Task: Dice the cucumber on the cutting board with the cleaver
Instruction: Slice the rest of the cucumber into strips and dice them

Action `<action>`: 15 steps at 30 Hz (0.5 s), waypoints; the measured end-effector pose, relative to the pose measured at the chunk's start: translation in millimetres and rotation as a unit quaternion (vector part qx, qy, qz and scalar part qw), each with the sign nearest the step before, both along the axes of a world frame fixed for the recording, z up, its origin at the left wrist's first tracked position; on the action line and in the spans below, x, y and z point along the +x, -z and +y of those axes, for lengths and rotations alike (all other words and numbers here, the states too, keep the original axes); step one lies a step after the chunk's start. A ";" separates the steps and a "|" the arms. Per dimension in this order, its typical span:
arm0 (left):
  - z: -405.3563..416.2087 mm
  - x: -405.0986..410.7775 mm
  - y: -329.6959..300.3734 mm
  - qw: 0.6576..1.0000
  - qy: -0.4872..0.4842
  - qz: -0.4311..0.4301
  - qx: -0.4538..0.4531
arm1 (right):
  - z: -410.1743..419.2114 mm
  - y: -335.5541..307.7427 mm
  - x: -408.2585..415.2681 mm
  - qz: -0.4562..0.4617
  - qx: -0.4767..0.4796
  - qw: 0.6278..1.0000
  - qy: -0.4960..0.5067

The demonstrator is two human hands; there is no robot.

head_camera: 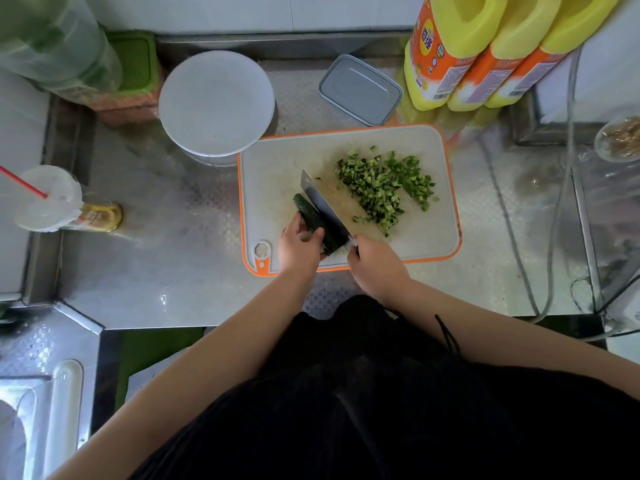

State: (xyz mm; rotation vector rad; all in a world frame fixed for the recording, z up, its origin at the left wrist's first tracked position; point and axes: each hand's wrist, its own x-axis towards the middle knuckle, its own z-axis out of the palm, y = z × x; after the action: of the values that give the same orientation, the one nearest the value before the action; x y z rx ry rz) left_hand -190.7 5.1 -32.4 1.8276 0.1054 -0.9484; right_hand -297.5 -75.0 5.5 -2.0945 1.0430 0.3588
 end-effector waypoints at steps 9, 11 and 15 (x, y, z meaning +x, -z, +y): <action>0.1 0.8 2.3 1.000 -0.002 0.019 -0.012 | 1.7 -7.1 -4.0 0.002 -0.016 1.000 -0.015; -0.8 1.8 1.6 1.000 0.004 0.021 -0.011 | 2.1 -9.0 -3.6 0.006 -0.011 1.000 -0.009; -6.7 8.9 -0.7 0.998 -0.003 0.056 -0.012 | 2.5 -12.2 -4.1 0.013 -0.007 1.000 -0.002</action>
State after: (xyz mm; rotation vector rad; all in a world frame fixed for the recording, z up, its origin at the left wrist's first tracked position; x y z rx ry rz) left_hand -181.9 -1.6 -31.7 1.7508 0.1668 -1.0435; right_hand -301.6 -72.5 17.7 -2.1094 1.0578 0.3830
